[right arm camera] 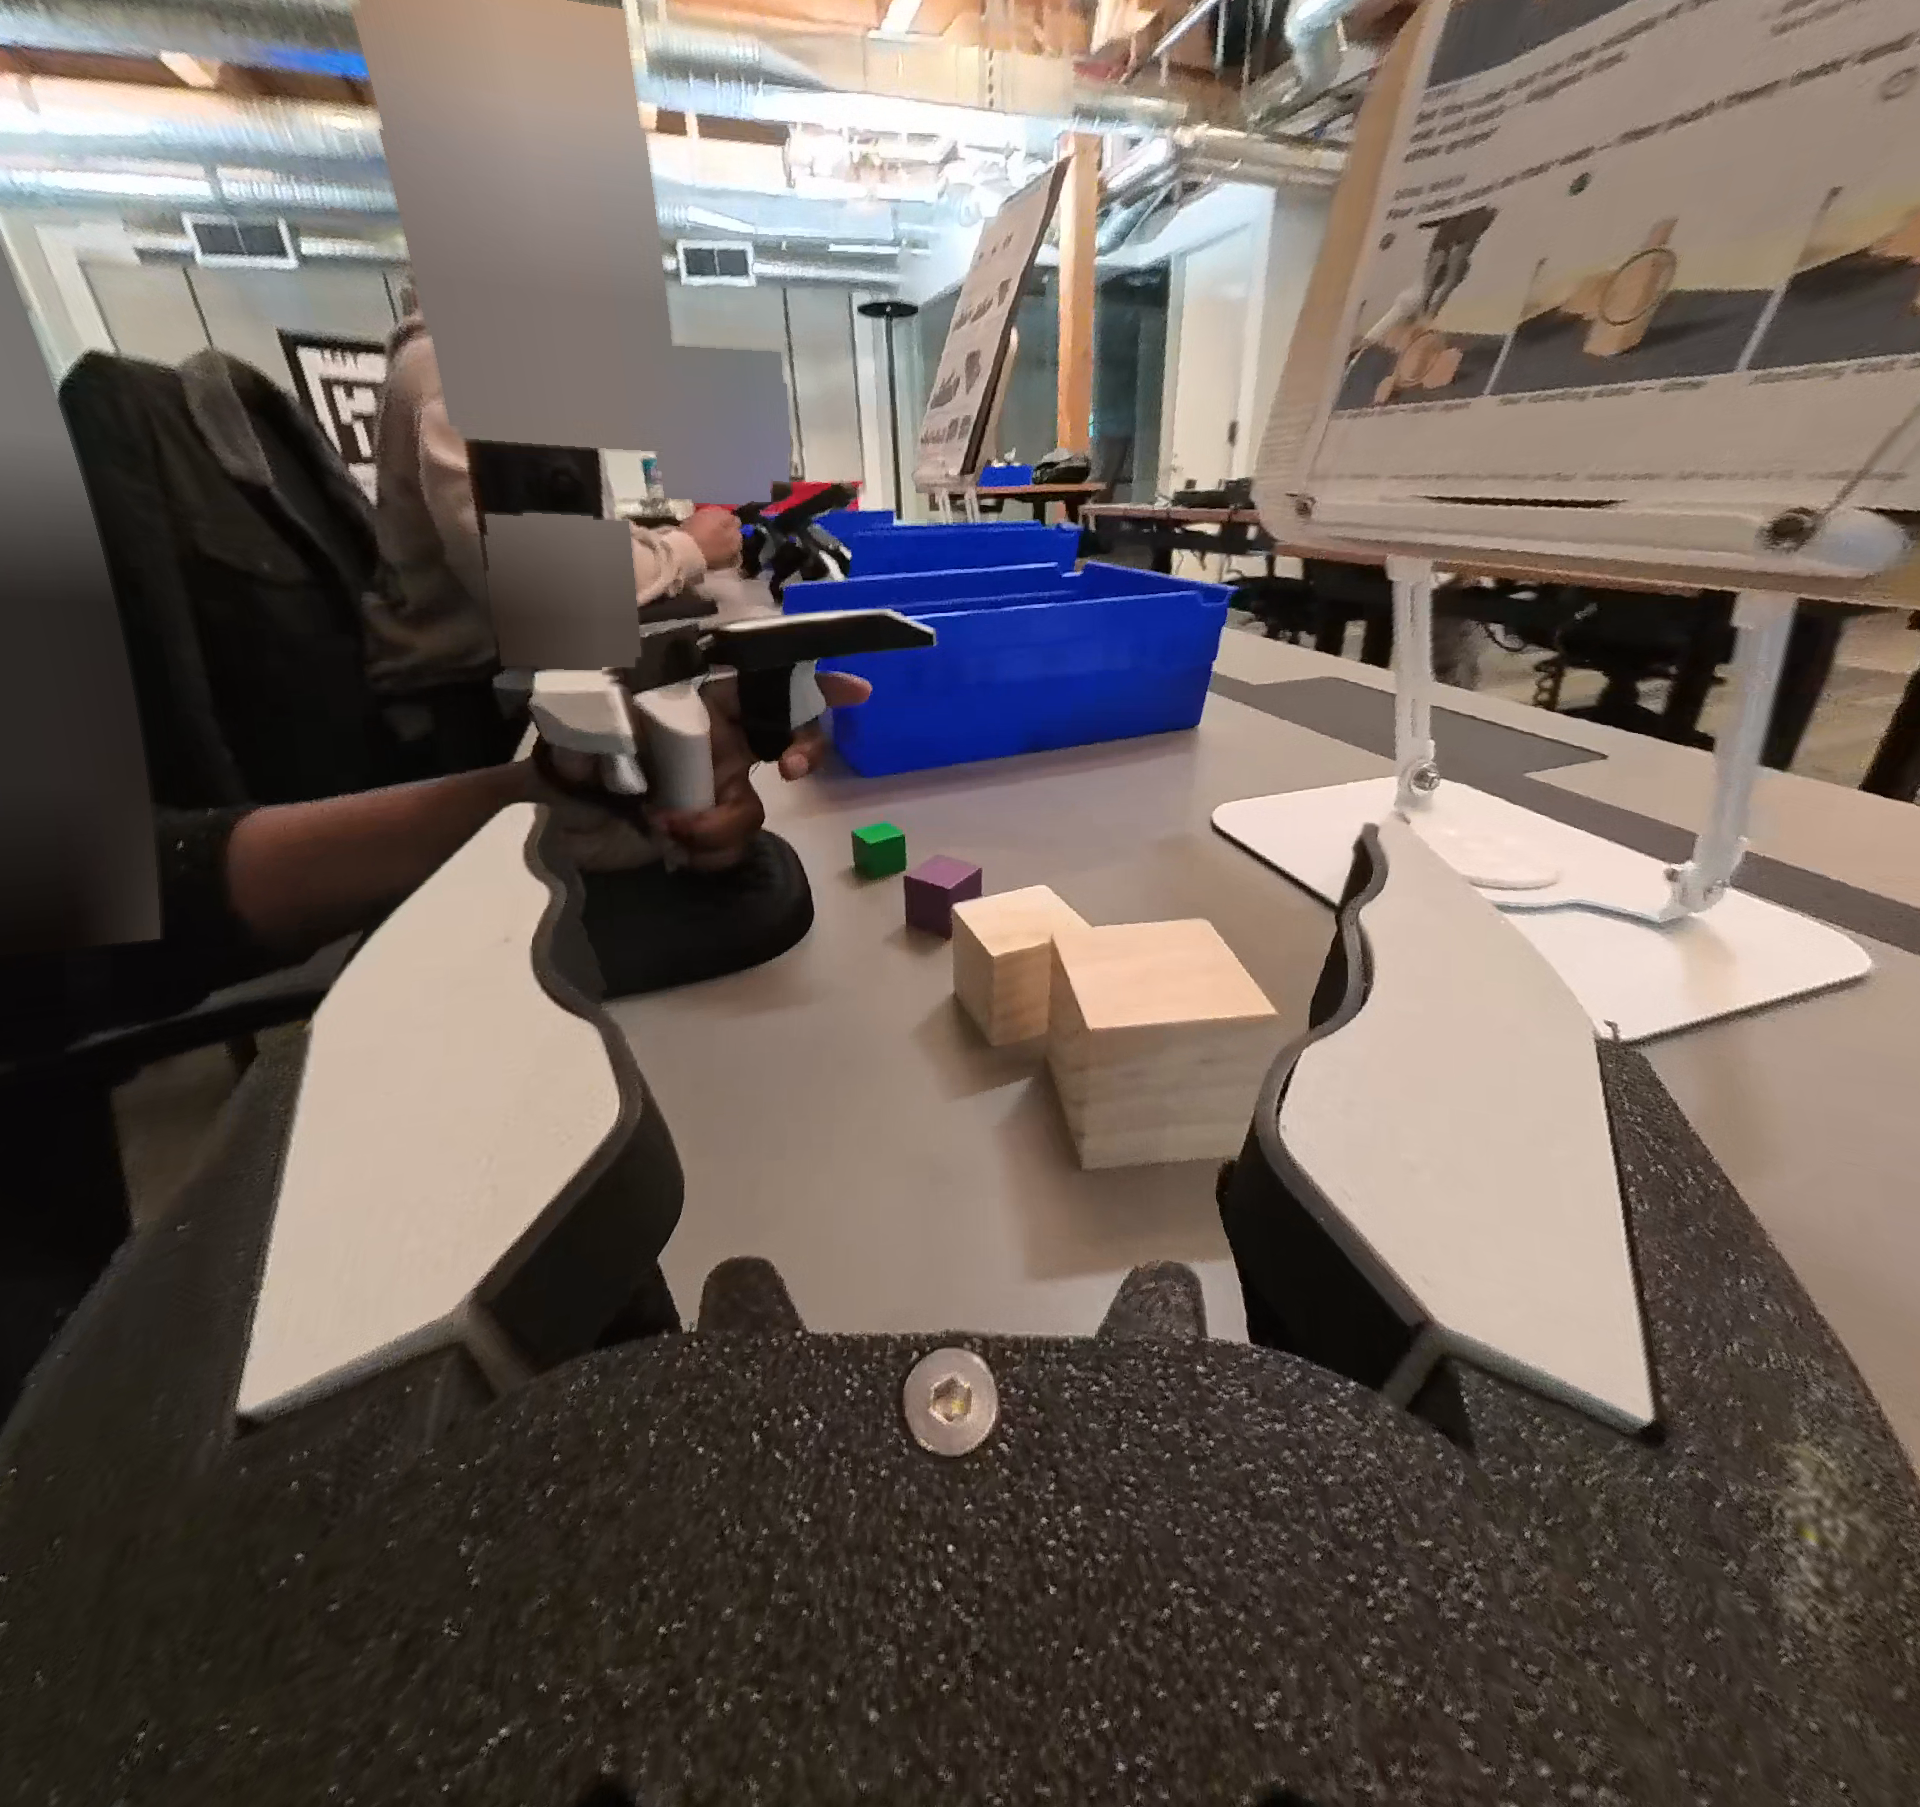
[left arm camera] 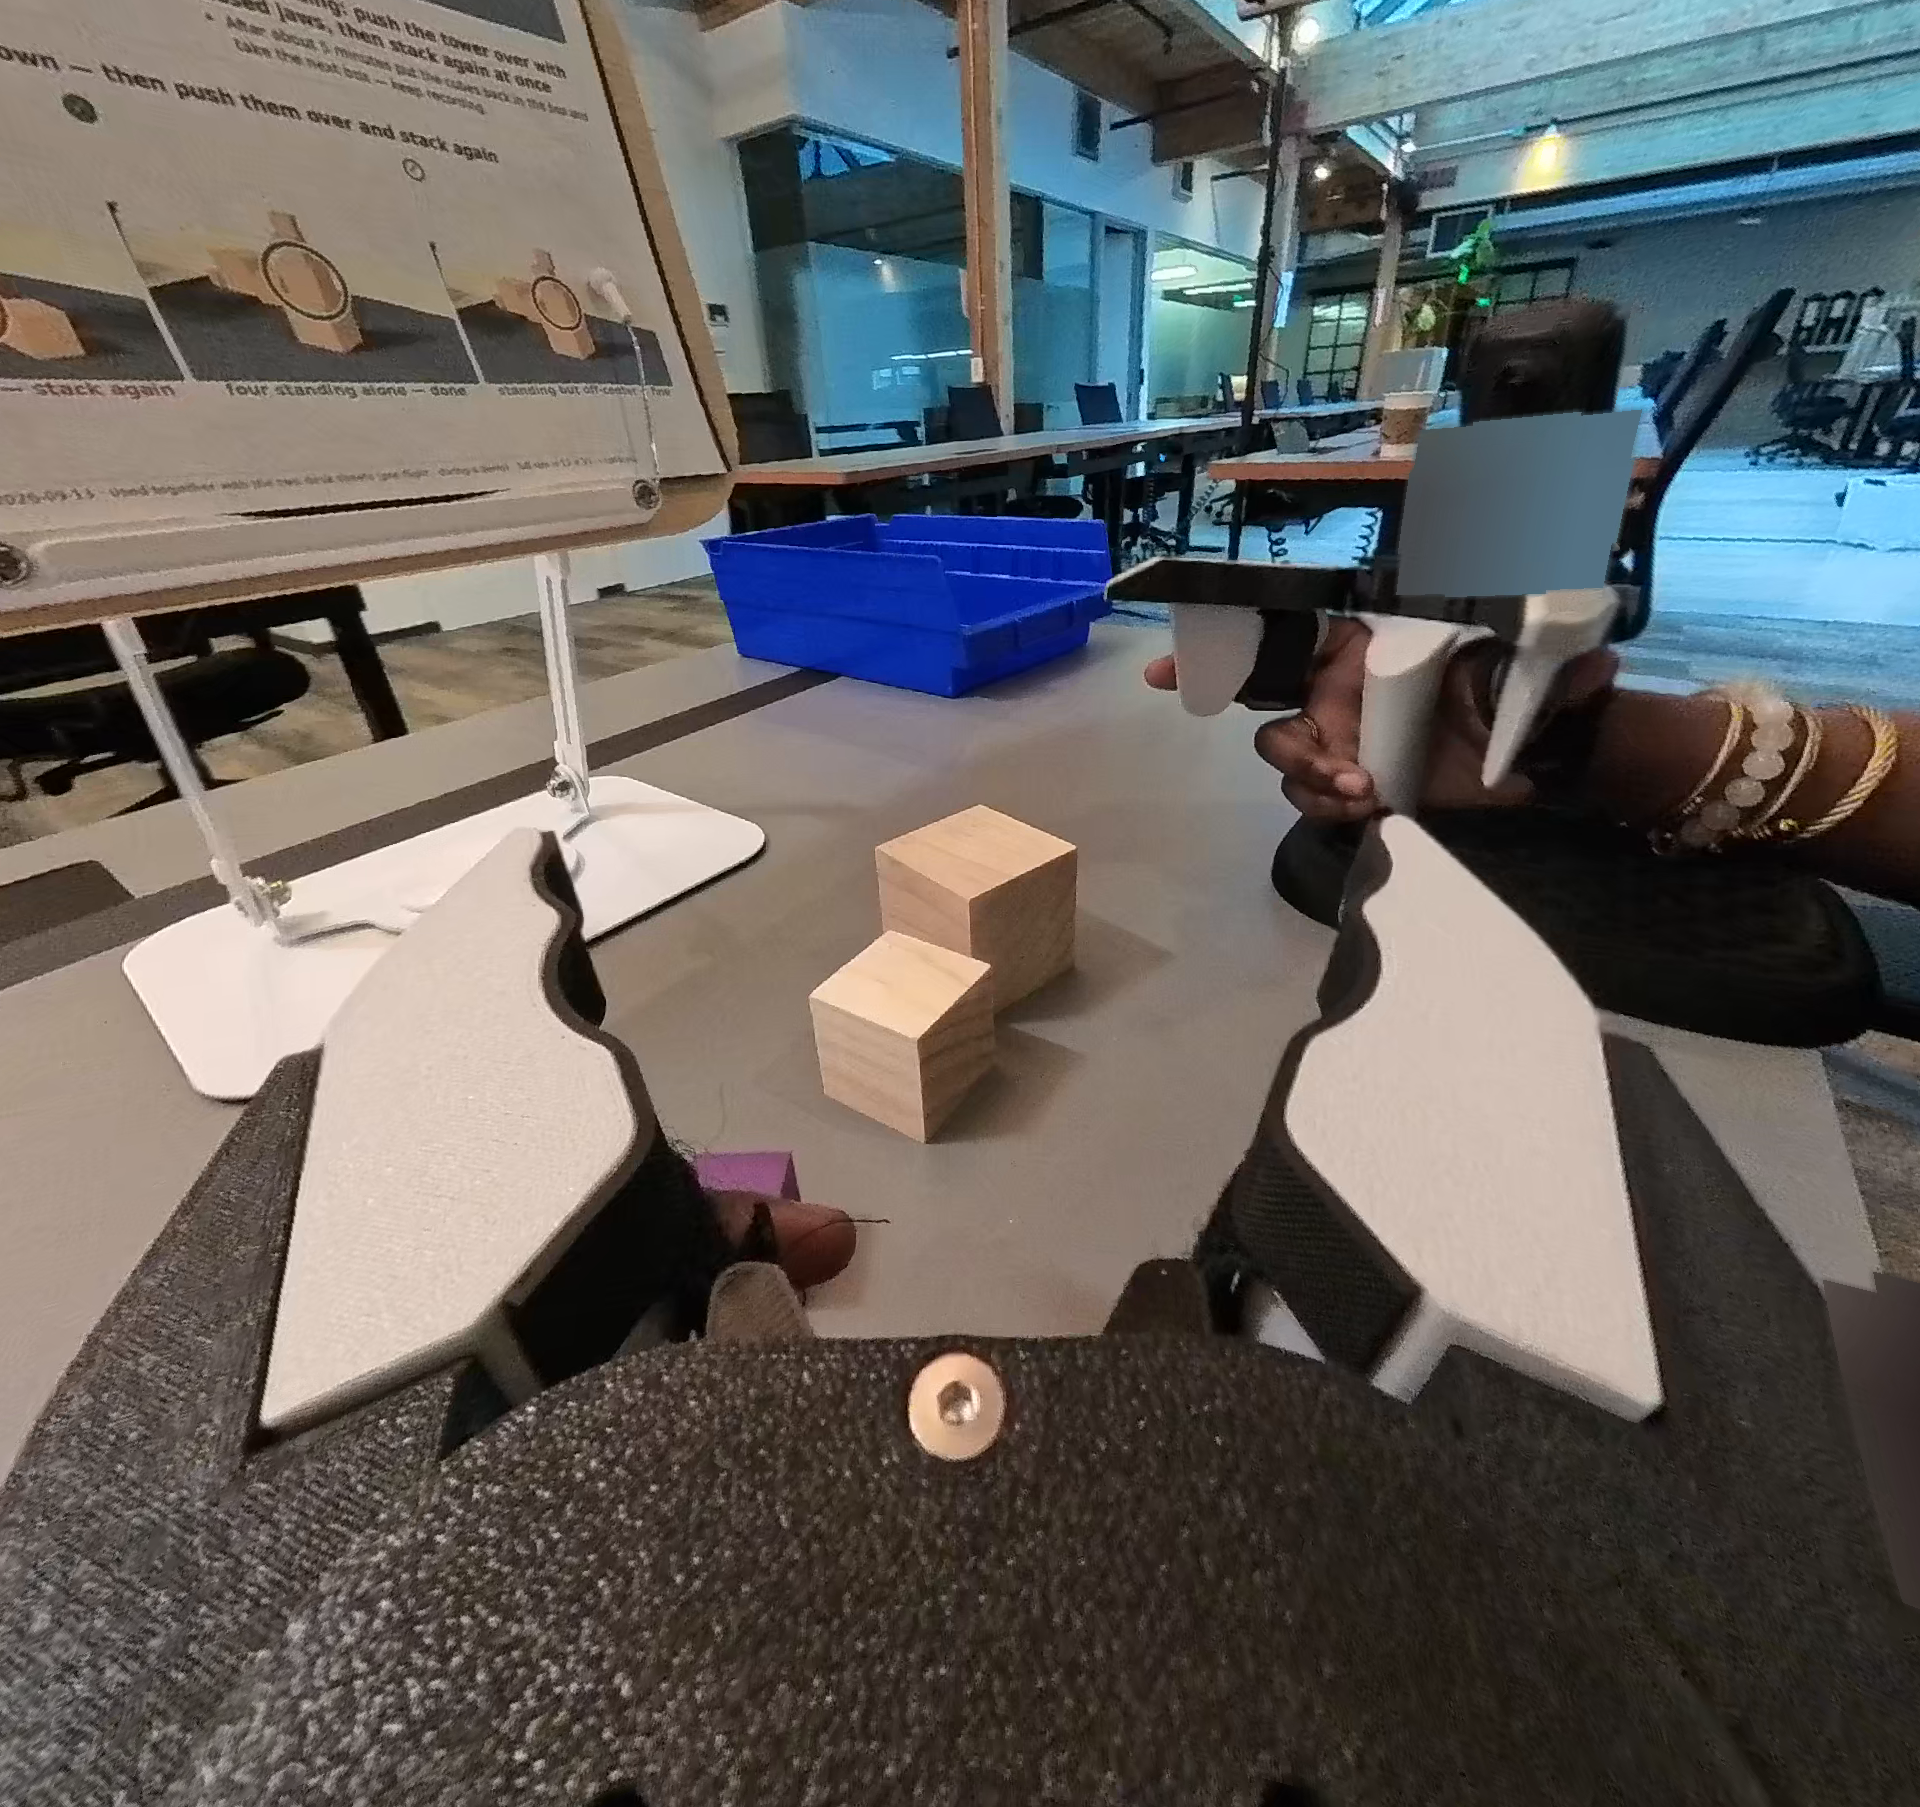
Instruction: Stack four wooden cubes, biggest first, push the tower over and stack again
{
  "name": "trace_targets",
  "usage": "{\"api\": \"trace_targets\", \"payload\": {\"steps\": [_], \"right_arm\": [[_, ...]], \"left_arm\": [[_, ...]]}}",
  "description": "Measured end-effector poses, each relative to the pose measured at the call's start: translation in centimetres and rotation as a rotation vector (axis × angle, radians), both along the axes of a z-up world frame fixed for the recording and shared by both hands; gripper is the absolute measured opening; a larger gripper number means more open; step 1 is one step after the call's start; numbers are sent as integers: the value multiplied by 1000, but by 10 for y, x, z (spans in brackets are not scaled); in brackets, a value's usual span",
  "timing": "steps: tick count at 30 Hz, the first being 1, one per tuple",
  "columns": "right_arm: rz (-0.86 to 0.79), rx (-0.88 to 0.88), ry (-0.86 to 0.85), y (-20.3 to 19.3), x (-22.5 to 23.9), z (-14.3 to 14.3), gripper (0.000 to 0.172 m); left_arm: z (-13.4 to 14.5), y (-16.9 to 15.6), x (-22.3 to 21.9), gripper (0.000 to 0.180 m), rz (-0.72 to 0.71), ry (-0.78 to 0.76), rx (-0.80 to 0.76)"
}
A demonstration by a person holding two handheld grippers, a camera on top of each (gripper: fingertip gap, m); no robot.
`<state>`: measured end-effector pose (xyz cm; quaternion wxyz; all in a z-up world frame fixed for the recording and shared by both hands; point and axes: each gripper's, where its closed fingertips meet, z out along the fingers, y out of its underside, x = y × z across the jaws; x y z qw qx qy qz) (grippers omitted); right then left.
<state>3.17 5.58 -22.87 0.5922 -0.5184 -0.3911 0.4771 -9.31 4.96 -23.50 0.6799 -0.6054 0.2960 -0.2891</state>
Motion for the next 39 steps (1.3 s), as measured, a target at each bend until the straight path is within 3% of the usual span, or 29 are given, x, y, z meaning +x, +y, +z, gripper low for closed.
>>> {"api": "trace_targets", "payload": {"steps": [6,9,12,15,21,26,31,39], "right_arm": [[-23,-10,-1,3,1,-1,134],[-15,-6,-31,2,-3,-4,133],[-14,-10,-32,2,-3,-5,133],[-14,-19,-24,3,-2,-4,132],[-12,-15,-47,2,-5,-7,130],[-21,-30,-45,4,-4,-7,129],[-25,-41,-44,6,-4,-8,128],[-6,-60,-69,6,-7,-12,120]], "left_arm": [[0,6,3,132,10,52,-22],[10,14,5,117,-6,159,-17],[4,19,21,110,-188,408,-59],[0,45,34,102,-286,560,-74],[-47,81,53,99,-480,1098,-214],[-59,89,68,95,-603,1358,-268],[-77,87,90,85,-699,1460,-217],[-94,68,89,59,-786,1506,-311]]}}
